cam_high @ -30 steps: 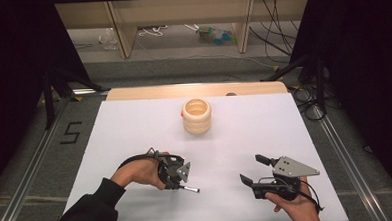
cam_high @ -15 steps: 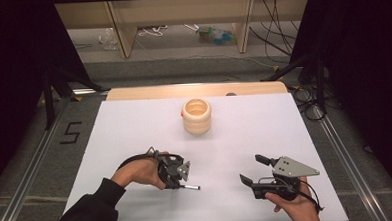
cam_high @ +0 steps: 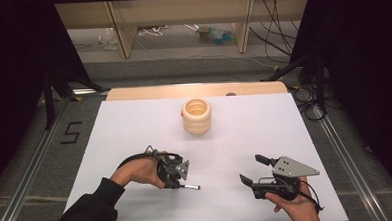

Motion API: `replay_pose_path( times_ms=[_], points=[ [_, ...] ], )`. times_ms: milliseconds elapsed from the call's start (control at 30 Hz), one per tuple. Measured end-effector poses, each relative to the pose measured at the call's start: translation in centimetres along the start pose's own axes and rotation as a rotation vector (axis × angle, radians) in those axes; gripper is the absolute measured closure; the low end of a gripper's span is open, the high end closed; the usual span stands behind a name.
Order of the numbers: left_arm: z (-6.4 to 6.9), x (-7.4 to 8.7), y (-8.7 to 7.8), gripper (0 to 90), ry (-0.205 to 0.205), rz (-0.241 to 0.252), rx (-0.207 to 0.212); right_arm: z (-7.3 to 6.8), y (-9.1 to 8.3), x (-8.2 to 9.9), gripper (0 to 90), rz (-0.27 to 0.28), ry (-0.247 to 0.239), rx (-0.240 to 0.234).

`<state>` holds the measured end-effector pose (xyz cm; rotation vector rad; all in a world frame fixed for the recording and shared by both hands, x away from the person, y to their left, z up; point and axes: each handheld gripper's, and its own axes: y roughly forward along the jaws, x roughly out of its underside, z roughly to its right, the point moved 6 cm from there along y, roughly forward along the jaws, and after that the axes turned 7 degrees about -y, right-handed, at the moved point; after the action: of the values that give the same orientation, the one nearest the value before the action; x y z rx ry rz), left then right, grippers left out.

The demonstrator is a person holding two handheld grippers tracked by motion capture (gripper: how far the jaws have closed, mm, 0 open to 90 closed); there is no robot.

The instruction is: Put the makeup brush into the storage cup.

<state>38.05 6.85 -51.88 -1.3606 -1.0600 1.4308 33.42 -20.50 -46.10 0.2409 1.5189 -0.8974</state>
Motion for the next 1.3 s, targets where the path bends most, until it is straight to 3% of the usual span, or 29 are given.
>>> replay_pose_path(
  times_ms=[33, 100, 167, 200, 267, 367, 433, 567, 767, 800, 867, 933, 1133, 1167, 1200, 1267, 1300],
  points=[
    [0.2, -0.1, 0.1, 83.5, -0.027, 0.022, 0.007, 0.0, 0.0, 0.0, 19.7, 0.0, 0.0, 0.0],
    [0.0, 0.0, 0.0, 83.5, 0.0, 0.0, -0.001, 0.0, 0.0, 0.0, 19.6, 0.0, 0.0, 0.001],
    [0.1, 0.0, 0.0, 83.5, -0.003, 0.0, -0.001, -0.1, 0.3, -0.1, 19.6, 0.031, 0.009, -0.012],
    [0.1, 0.0, 0.0, 83.5, -0.002, -0.001, -0.002, 0.2, 0.0, 0.0, 19.6, 0.003, -0.016, 0.009],
    [0.1, 0.0, 0.0, 83.5, -0.002, -0.001, -0.002, 0.1, 0.0, 0.0, 19.6, -0.004, -0.008, 0.002],
    [0.1, -0.1, 0.0, 83.5, 0.005, 0.0, -0.006, -0.1, 0.3, -0.1, 19.6, 0.031, 0.01, -0.012],
    [0.1, -0.1, 0.0, 83.5, 0.011, 0.0, -0.009, 0.0, 0.0, 0.0, 19.6, -0.008, -0.001, -0.002],
    [0.0, -0.2, -0.2, 83.6, 0.007, 0.013, -0.015, 0.0, -0.1, 0.0, 19.7, -0.008, -0.001, -0.004],
    [-0.3, -0.4, -1.0, 83.5, -0.007, 0.054, -0.037, 0.1, 0.0, 0.0, 19.7, 0.005, -0.017, 0.008],
    [-0.3, -0.5, -1.0, 83.5, -0.029, 0.082, -0.049, 0.2, 0.0, 0.0, 19.6, 0.004, -0.018, 0.009],
    [-0.8, -0.4, -1.5, 83.5, -0.013, 0.074, -0.07, 0.1, 0.0, 0.0, 19.6, 0.004, -0.018, 0.009],
    [-1.0, -0.4, -1.9, 83.5, -0.022, 0.093, -0.085, 0.0, -0.1, 0.0, 19.6, -0.007, -0.001, -0.004],
    [-1.5, -1.2, -2.7, 83.5, -0.057, 0.159, -0.134, 0.1, 0.1, 0.0, 19.6, 0.002, -0.016, 0.005],
    [-1.6, -1.4, -2.9, 83.5, -0.056, 0.165, -0.141, 0.1, 0.3, -0.1, 19.6, 0.025, -0.014, 0.005],
    [-1.6, -1.6, -3.0, 83.5, -0.067, 0.185, -0.151, 0.1, 0.0, 0.0, 19.6, 0.003, -0.017, 0.006],
    [-1.7, -1.8, -3.4, 83.5, -0.082, 0.209, -0.162, 0.1, 0.1, -0.1, 19.6, 0.011, -0.014, 0.008],
    [-1.9, -1.9, -3.6, 83.5, -0.086, 0.219, -0.173, 0.1, 0.3, -0.2, 19.7, 0.043, -0.01, 0.001]
  ],
)
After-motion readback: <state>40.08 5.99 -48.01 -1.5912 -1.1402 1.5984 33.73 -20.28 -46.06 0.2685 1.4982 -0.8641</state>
